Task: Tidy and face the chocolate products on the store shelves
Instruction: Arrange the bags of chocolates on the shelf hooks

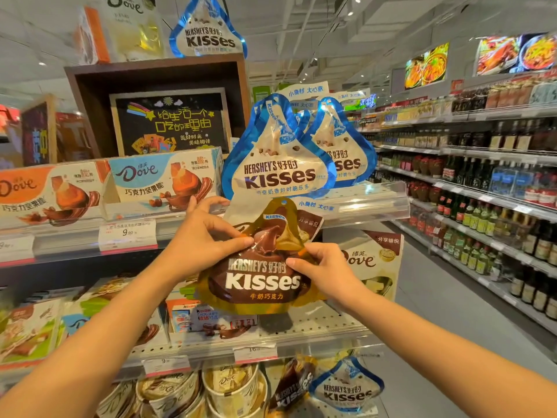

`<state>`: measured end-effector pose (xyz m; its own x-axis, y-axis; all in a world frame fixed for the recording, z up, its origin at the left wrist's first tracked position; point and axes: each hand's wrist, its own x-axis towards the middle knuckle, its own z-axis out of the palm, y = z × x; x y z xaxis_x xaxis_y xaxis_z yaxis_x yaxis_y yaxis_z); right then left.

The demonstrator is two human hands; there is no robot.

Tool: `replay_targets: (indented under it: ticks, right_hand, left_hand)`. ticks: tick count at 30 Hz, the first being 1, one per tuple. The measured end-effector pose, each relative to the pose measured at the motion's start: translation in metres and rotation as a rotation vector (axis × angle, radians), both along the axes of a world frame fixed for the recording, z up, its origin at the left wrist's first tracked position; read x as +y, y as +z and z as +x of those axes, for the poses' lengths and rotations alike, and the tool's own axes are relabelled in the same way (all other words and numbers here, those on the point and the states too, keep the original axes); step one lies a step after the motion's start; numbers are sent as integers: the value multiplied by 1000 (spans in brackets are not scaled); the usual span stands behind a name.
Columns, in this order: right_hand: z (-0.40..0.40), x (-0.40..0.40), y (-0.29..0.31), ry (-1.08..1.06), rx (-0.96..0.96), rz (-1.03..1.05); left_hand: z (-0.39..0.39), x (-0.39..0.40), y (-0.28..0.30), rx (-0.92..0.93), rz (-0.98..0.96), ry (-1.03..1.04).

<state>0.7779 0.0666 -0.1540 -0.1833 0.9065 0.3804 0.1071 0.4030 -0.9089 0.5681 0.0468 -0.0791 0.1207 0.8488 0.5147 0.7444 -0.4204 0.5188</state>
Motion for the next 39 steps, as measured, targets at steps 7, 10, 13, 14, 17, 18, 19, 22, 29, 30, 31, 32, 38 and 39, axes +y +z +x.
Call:
replay_targets:
  ticks: [7,10,13,14,17,18,19,22,29,30,31,32,38,39]
  right_hand:
    - [24,8,-32,44,-136,-48]
    - [31,17,-54,-99,-220,-63]
    - [31,29,-71,-227,-277,-74]
    - [29,32,-75,-266,-303,-79]
    - [24,43,-88,-346,-334,-45]
    - [23,46,-92,-362,-328,-32]
    - [22,47,-95,-377,-321,-29]
    - [18,48,-102,-400,-274,-75]
    - [11,44,-104,-437,-285,-97]
    - [11,44,-105,-444,-281,-90]
    - [11,44,-106,-453,-276,-86]
    - [11,46,-105,-462,-272,-81]
    - [8,51,-101,-470,-332,-57]
    - [8,53,-102,-472,-341,-60]
  left_hand:
    - [-7,-2,4,37,17,-91]
    - [-5,3,2,79,65,-43]
    - [-4,6,1,70,94,-5]
    - [-4,7,0,76,120,-13]
    - [-5,5,-2,75,173,-39]
    - [-5,5,-3,63,171,-26]
    - [-5,4,-4,54,164,-14]
    - [-5,7,-6,17,147,-16]
    - [-11,11,-8,-68,92,-105]
    - [-10,11,-8,-25,114,-105]
    - [-9,11,-7,27,149,-101]
    - [-8,10,-5,71,179,-94]
    - [-9,14,-9,131,150,-8]
    - [-10,15,-9,132,145,-4]
